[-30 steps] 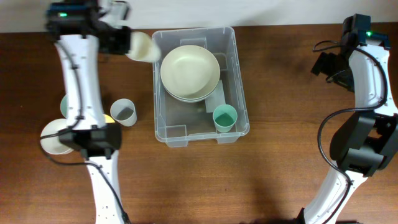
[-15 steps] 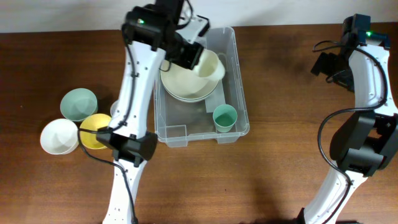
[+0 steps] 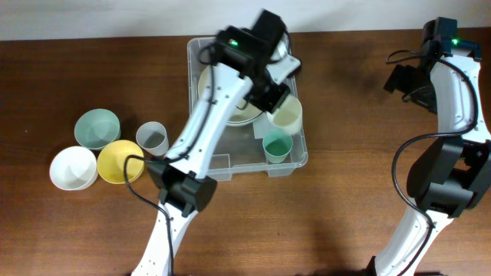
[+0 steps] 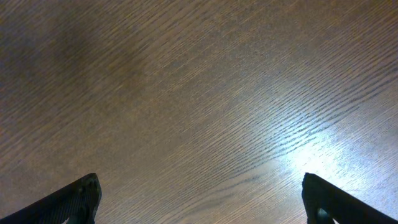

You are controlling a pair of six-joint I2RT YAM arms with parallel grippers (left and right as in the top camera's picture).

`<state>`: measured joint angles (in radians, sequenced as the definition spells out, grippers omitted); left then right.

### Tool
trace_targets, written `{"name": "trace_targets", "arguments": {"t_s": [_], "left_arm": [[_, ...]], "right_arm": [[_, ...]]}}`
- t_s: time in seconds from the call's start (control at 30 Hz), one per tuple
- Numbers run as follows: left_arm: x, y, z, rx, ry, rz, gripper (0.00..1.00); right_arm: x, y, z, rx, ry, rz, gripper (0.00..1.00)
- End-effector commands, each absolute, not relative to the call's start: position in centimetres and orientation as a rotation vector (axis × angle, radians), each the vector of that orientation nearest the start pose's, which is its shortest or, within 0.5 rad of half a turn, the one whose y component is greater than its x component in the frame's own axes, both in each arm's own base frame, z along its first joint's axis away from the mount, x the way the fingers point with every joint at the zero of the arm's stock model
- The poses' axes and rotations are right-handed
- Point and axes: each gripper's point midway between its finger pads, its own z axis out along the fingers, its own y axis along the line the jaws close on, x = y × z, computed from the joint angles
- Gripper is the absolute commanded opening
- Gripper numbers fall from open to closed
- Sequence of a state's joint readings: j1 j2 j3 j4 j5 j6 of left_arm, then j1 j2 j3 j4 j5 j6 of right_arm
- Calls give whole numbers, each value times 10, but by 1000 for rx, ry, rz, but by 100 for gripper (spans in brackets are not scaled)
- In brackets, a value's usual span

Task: Pack container
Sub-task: 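Lower the cream cup into the green cup and release it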

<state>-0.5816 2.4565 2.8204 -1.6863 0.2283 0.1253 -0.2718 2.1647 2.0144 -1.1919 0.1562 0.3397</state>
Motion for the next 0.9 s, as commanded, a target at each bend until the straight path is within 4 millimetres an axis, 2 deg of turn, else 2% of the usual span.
{"name": "trace_targets", "arguments": {"t_s": [0.0, 0.4, 0.67, 0.87], "left_arm": [[388, -294, 194, 1016, 2742, -285, 1], [387, -294, 191, 1000, 2756, -265, 0], [380, -287, 168, 1020, 2839, -228, 1], [379, -287, 166, 1024, 2848, -226, 1]], "right_arm": [[449, -156, 118, 912, 2749, -222, 99], [449, -156, 118, 912, 2749, -222, 99], [449, -156, 118, 912, 2749, -222, 99], [449, -156, 118, 912, 2749, -222, 99]]}}
